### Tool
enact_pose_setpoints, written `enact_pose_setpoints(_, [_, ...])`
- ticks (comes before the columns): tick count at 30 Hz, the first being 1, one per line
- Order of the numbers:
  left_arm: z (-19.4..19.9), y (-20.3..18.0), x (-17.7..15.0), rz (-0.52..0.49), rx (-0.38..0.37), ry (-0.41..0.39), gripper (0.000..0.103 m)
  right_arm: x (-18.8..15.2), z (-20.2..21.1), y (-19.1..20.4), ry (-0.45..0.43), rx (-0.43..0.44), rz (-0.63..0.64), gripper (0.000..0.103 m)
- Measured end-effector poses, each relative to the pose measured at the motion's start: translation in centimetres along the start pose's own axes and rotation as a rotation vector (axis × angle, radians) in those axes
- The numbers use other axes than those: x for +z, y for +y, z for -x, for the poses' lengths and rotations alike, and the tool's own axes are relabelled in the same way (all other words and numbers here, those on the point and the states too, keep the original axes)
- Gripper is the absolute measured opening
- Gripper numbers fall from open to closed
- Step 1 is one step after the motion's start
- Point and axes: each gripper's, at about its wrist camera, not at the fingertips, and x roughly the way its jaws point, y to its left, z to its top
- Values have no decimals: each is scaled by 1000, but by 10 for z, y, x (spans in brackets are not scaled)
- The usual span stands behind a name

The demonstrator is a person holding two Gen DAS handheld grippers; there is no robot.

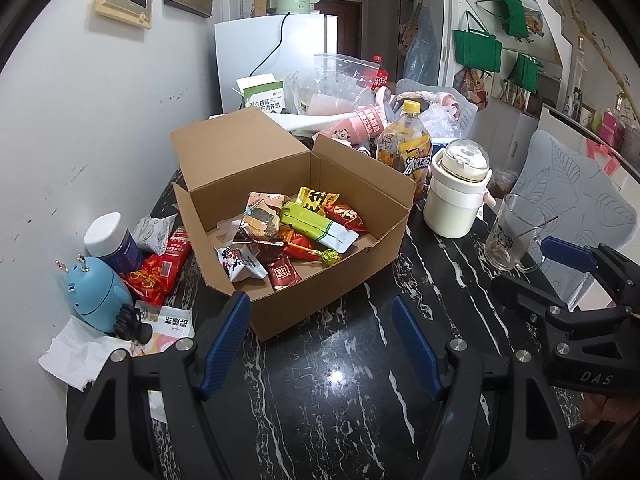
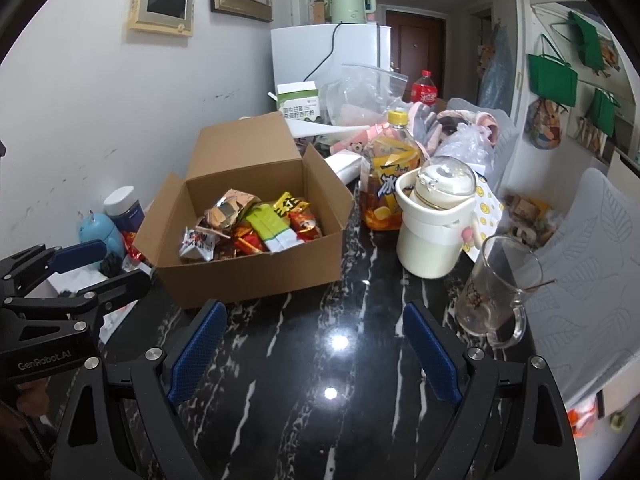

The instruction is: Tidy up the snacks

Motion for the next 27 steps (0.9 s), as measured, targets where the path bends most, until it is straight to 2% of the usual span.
enact_pose_setpoints(27, [1, -9, -5, -32, -12, 13, 73, -3, 7, -7, -4, -15, -6, 91])
